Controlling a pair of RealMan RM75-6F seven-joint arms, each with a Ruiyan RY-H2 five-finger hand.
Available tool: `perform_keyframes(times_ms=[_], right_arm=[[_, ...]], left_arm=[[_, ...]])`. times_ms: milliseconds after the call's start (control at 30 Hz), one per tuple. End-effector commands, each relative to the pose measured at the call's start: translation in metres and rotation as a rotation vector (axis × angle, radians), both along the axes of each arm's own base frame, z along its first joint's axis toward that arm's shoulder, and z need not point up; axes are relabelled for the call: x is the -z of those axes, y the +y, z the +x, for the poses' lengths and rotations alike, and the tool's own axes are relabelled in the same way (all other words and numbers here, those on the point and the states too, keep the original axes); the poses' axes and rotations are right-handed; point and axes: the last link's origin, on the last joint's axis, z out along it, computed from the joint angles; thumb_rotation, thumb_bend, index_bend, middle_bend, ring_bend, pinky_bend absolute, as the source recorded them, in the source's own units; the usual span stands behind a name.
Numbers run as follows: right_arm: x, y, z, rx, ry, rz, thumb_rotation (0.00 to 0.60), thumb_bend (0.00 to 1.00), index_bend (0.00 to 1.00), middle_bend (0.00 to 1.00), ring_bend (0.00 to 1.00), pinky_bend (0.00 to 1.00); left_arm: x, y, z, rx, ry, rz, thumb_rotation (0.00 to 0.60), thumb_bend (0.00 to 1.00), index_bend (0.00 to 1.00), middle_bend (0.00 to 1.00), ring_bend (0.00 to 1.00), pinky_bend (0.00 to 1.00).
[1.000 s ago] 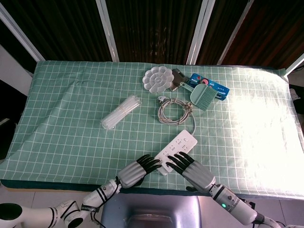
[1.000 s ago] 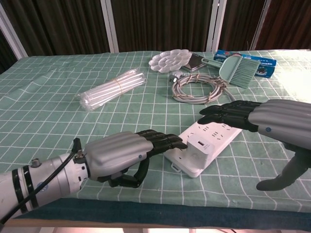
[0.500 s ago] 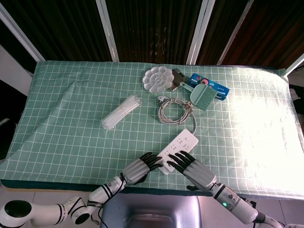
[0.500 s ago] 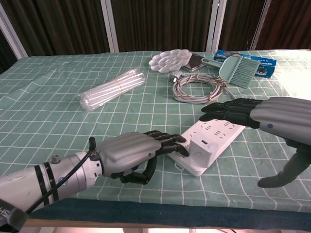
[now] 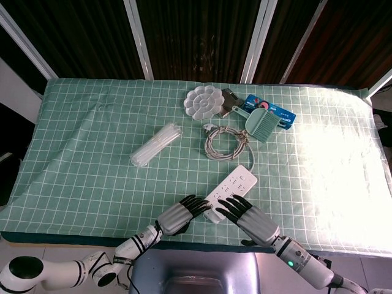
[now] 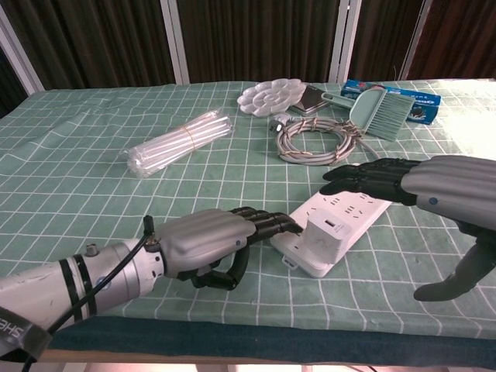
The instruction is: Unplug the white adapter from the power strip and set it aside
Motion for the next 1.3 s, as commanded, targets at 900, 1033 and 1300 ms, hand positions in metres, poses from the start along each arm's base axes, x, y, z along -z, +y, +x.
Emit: perform_keyframes(times_ms=[900, 1033, 1300], right_arm=[[0.040, -0.001, 0.019, -0.136, 0.059, -0.035, 0.600, 0.21, 0.00, 0.00, 0.00, 0.00], [0.054, -0.005, 0.018, -0.201, 0.056, -0.108, 0.600, 0.21, 0.00, 0.06, 0.00, 0.02], [0.062, -0.013, 0.012, -0.213, 0.056, -0.168, 0.600, 0.21, 0.02, 0.09, 0.00, 0.03]], left_arm=[[0.012, -0.004, -0.005, 0.028, 0.046, 0.012, 0.600, 1.00, 0.00, 0.05, 0.01, 0.02], [0.011, -0.005, -0.005, 0.031, 0.048, 0.017, 0.600, 1.00, 0.00, 0.05, 0.01, 0.02], [0.009, -0.004, -0.006, 0.037, 0.051, 0.026, 0.600, 1.00, 0.00, 0.05, 0.01, 0.02]])
